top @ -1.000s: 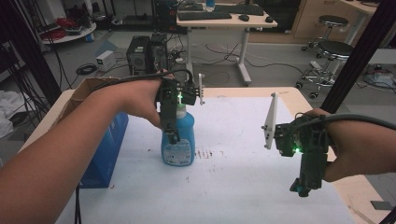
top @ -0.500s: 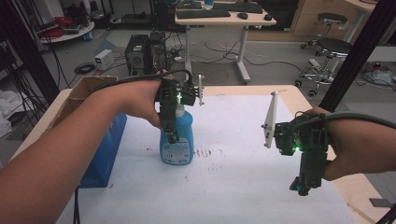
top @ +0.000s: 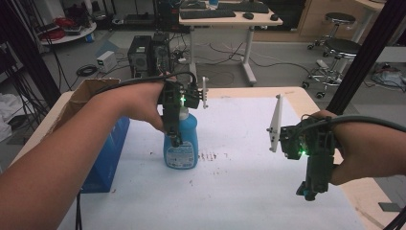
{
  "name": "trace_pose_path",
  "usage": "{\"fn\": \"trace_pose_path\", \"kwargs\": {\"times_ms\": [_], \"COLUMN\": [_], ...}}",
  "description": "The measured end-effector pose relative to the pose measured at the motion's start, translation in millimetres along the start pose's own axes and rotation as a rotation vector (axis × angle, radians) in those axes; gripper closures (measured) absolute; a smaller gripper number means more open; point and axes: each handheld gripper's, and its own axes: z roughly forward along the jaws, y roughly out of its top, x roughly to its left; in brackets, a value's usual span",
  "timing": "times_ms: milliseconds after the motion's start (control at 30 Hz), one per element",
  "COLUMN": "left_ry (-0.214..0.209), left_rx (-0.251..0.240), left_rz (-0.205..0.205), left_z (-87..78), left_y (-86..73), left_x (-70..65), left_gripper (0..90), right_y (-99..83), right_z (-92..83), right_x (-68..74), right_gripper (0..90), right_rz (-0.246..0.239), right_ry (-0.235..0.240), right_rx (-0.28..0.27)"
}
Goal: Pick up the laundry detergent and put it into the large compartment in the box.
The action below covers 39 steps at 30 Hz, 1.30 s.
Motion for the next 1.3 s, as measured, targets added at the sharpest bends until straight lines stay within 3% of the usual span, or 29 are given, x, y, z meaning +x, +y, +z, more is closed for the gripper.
{"fn": "trace_pose_path", "kwargs": {"times_ms": [733, 1300], "left_ry": [-0.02, 0.016], "left_rx": [0.011, 0.036], "left_rz": [0.007, 0.023], "left_z": [0.8, 0.6], "left_y": [3.7, 6.9], "left_x": [-0.7, -2.1], "left_gripper": [31.1, 39.6], "right_y": [2.1, 0.0], "right_z": [-0.2, 4.1], "right_x": [0.5, -1.4], "right_gripper": [12.7, 12.8], "right_rz": [-0.003, 0.008], "right_ry": [-0.002, 0.002], "right_rx": [0.004, 0.003]}}
